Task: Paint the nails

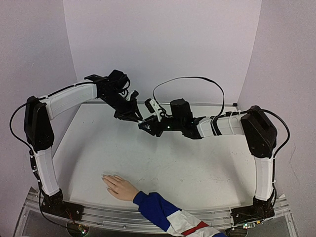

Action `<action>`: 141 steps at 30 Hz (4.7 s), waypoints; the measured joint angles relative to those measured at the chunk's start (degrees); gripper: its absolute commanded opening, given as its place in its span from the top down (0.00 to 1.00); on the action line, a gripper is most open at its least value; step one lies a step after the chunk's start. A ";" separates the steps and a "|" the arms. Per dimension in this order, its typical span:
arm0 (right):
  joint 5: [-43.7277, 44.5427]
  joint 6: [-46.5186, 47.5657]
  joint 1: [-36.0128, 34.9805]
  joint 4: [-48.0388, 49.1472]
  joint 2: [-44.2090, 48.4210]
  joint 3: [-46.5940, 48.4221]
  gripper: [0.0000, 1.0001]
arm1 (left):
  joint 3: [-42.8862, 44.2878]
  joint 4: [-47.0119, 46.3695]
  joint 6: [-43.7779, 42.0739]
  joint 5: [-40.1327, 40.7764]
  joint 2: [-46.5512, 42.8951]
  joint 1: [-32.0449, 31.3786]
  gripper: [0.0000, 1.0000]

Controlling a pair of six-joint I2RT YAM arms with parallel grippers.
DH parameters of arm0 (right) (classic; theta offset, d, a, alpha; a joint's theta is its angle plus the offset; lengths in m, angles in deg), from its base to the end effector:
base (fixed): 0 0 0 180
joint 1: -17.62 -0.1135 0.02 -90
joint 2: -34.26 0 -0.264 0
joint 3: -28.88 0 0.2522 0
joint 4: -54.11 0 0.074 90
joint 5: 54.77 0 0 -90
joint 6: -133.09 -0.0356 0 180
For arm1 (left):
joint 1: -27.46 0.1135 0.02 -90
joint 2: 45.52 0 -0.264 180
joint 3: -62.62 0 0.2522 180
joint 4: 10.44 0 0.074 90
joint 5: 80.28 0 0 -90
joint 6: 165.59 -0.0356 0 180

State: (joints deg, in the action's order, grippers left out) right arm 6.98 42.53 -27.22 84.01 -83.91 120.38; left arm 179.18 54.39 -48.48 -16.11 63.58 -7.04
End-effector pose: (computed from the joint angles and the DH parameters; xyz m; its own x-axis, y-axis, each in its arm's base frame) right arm 0.3251 0.3470 0.2390 0.0306 0.0426 -0.9986 -0.9566 0.2910 -0.0169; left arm 0.3321 -0.2471 0.3064 -0.9384 0.1472 -0.3128 0.3099 0.7592 -0.5723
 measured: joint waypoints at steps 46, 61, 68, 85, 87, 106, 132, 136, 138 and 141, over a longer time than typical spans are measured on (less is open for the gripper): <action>-23.82 -24.72 0.22 14.19 21.44 -7.34 1.00 | -19.37 -42.69 -6.62 -29.31 -24.81 -4.59 0.46; -25.59 -31.63 0.26 18.49 20.70 -7.37 1.00 | -18.05 -44.65 -9.18 -27.93 -23.61 -5.38 1.00; -8.41 -23.37 -0.63 8.94 23.06 -7.93 1.00 | -19.54 -44.87 -9.05 -15.74 -23.89 -5.57 1.00; 42.77 6.32 -10.91 5.51 19.96 -10.47 1.00 | -19.45 -33.29 -4.63 19.43 -22.60 -13.53 0.16; 35.10 4.76 -8.44 3.74 20.11 -10.47 1.00 | -19.61 -32.89 -4.59 18.36 -23.26 -13.40 0.11; -29.90 -26.99 0.46 13.79 11.43 -3.30 1.00 | -34.18 -56.72 6.25 -15.69 -30.60 -1.36 0.27; -29.77 -33.31 1.42 18.45 9.88 -0.28 1.00 | -33.18 -59.60 2.82 -18.95 -28.00 -2.36 1.00; -24.28 -30.75 1.31 16.06 11.15 -1.92 1.00 | -32.65 -56.78 0.72 -12.90 -28.02 -3.45 1.00; -17.88 -27.47 0.72 12.15 12.61 -2.80 1.00 | -32.61 -55.49 -0.37 -7.13 -28.04 -4.46 1.00; 6.86 -19.30 -4.50 3.32 15.96 -3.69 1.00 | -32.00 -52.68 -1.05 4.74 -28.02 -6.25 1.00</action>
State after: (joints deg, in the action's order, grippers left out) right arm 13.84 23.23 -31.72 87.34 -67.96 116.68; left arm 147.18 1.71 -49.53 -11.36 35.56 -13.29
